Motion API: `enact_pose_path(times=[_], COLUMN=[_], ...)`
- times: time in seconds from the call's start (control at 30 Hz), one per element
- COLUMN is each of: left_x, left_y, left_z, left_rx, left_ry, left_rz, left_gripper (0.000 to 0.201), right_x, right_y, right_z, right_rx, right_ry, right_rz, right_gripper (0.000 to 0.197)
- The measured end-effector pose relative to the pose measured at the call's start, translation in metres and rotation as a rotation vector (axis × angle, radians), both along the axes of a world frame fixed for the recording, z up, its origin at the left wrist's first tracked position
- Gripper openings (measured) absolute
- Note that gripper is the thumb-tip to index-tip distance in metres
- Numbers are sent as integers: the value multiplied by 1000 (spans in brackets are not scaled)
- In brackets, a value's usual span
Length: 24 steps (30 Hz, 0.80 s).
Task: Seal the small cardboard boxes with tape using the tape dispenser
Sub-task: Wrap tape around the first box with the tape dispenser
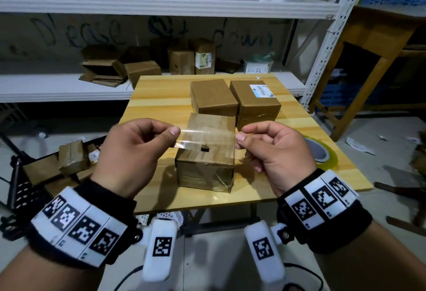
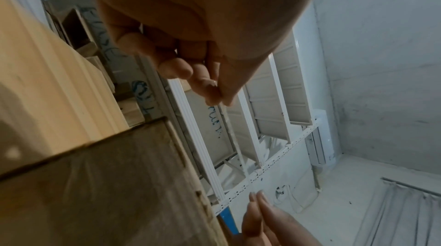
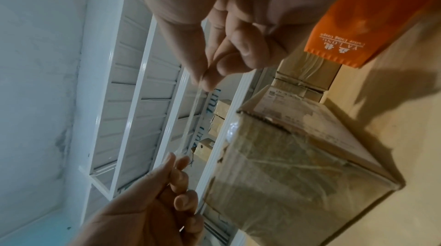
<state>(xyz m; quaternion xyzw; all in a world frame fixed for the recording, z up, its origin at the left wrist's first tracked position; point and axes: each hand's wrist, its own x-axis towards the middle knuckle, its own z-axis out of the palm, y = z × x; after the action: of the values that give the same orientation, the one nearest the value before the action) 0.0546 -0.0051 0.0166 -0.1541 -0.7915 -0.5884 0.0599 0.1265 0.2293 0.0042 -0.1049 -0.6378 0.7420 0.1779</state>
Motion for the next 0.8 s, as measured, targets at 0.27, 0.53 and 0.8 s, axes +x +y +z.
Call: enact_pose_path(times=[0.27,0.53,0.8], left_x=[-5,-6,-8], left_y=[6,11,11], left_z=[5,1,1], left_rx=[-54,-24,-58], left_ry=[-101,-199,-217], left_rz=[52,78,134], left_gripper=[10,39,45], right_x=[-13,-22,-24], right_y=[1,2,0], right_z=[-8,-10,-10], right_rx=[-5,-25,56], right_ry=[-97,-121,-135], right_rz=[-52,-81,-106], right_gripper=[25,22,21])
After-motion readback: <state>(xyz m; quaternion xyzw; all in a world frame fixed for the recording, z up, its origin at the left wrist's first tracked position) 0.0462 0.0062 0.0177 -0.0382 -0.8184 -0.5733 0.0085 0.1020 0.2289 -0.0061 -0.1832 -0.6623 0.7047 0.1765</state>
